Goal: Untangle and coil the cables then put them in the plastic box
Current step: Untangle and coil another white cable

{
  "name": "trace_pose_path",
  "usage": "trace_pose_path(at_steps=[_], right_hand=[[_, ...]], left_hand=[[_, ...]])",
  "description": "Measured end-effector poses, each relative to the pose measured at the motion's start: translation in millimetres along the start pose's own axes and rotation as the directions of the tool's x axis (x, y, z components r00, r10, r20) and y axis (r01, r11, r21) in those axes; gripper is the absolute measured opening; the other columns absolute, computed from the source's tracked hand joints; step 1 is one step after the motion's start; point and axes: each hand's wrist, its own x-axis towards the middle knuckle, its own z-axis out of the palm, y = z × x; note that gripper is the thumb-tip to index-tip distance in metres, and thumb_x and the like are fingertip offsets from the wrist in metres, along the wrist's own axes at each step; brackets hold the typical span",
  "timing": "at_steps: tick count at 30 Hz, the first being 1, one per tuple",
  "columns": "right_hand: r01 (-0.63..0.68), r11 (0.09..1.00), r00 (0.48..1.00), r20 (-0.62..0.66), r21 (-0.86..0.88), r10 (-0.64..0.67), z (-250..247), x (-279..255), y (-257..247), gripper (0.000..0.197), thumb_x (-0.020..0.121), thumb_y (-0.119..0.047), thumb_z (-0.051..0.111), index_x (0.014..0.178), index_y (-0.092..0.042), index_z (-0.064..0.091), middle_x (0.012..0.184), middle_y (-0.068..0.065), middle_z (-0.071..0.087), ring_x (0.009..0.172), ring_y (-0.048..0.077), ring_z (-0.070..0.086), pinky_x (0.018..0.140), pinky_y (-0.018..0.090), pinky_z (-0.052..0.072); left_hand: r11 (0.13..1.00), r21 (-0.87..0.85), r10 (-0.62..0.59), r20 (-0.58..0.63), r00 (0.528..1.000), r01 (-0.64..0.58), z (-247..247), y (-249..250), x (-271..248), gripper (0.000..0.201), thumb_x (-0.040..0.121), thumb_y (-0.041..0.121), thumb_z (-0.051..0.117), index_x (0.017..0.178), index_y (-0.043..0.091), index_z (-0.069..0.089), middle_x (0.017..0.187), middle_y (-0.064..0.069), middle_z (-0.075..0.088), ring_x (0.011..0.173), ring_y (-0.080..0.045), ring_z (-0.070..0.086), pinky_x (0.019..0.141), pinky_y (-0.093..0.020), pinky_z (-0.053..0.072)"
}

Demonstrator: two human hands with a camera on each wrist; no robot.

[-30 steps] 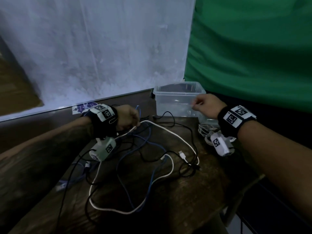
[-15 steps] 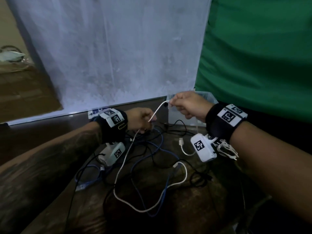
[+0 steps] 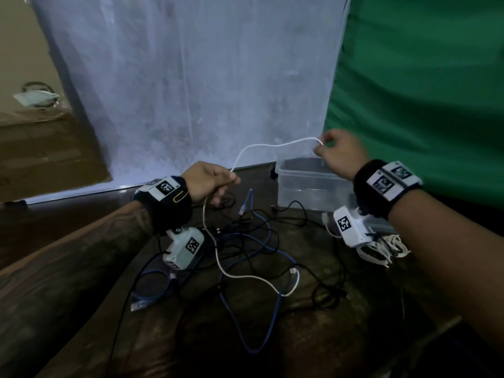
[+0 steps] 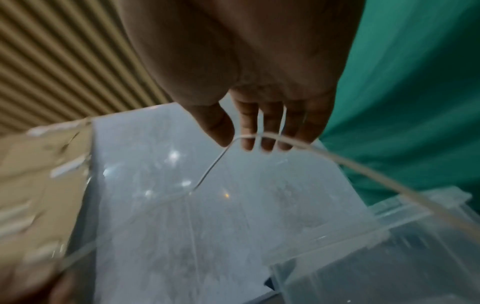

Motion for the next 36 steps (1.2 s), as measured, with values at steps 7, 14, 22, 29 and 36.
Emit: trace_pose_path(at_steps=[7, 14, 22, 29, 36], right_hand=[[0.49, 0.872, 0.825, 0.326, -0.006, -0.461, 10.5, -10.6, -57.8, 0.042, 0.094, -0.033, 0.064, 0.131, -0.015, 0.059, 0.128, 0.004, 0.064, 0.117, 0.014, 0.058, 0.103, 0.026, 0.042], [0.27, 0.957, 0.958, 0.065, 0.108, -0.278, -33.3, 10.8, -65.4, 0.024, 0.101, -0.022, 0.045, 0.091, -0.011, 0.065, 0.07, -0.004, 0.05, 0.054, 0.016, 0.046, 0.052, 0.031, 0.046], [0.18, 0.98, 0.982, 0.063, -0.081, -0.175, -35.7, 19.8, -36.7, 0.022, 0.092, -0.022, 0.062, 0.111, -0.015, 0.069, 0.115, 0.007, 0.065, 0.1, 0.015, 0.062, 0.088, 0.029, 0.044], [0.458, 0.888, 0.809, 0.4, 0.029, -0.431, 2.6, -5.9, -91.1, 0.031, 0.097, -0.036, 0.058, 0.118, -0.014, 0.066, 0.1, -0.002, 0.073, 0.094, 0.018, 0.067, 0.089, 0.028, 0.051], [0.317, 0.936, 0.947, -0.002, 0.154, -0.32, -10.9, 13.4, -72.8, 0.024, 0.099, -0.012, 0.049, 0.094, -0.004, 0.071, 0.089, -0.002, 0.065, 0.08, 0.009, 0.056, 0.06, 0.007, 0.037]], left_hand=[[0.889, 0.388, 0.23, 0.079, 0.97, -0.242, 21.3, 58.2, 6.1, 0.014, 0.091, 0.027, 0.064, 0.087, 0.019, 0.075, 0.042, 0.012, 0.051, 0.038, 0.0, 0.039, 0.044, -0.011, 0.032], [0.984, 0.058, 0.165, 0.077, 0.983, -0.17, -0.3, 52.0, 3.2, 0.025, 0.099, 0.025, 0.049, 0.088, 0.007, 0.062, 0.047, 0.007, 0.036, 0.039, -0.007, 0.031, 0.042, -0.02, 0.038], [0.997, -0.048, 0.058, 0.003, 0.998, -0.058, -13.6, 35.4, 0.6, 0.023, 0.1, 0.013, 0.044, 0.084, 0.006, 0.06, 0.044, 0.007, 0.035, 0.035, -0.006, 0.028, 0.034, -0.015, 0.027], [0.974, 0.084, 0.216, -0.073, 0.974, -0.21, 9.9, 69.3, 3.1, 0.02, 0.094, 0.024, 0.059, 0.084, 0.011, 0.07, 0.042, 0.011, 0.038, 0.038, -0.008, 0.026, 0.041, -0.017, 0.024], [0.989, -0.139, 0.05, 0.056, 0.997, -0.041, -3.5, 28.0, -11.8, 0.035, 0.099, 0.034, 0.046, 0.079, 0.009, 0.059, 0.047, 0.006, 0.03, 0.04, -0.009, 0.022, 0.04, -0.016, 0.022]])
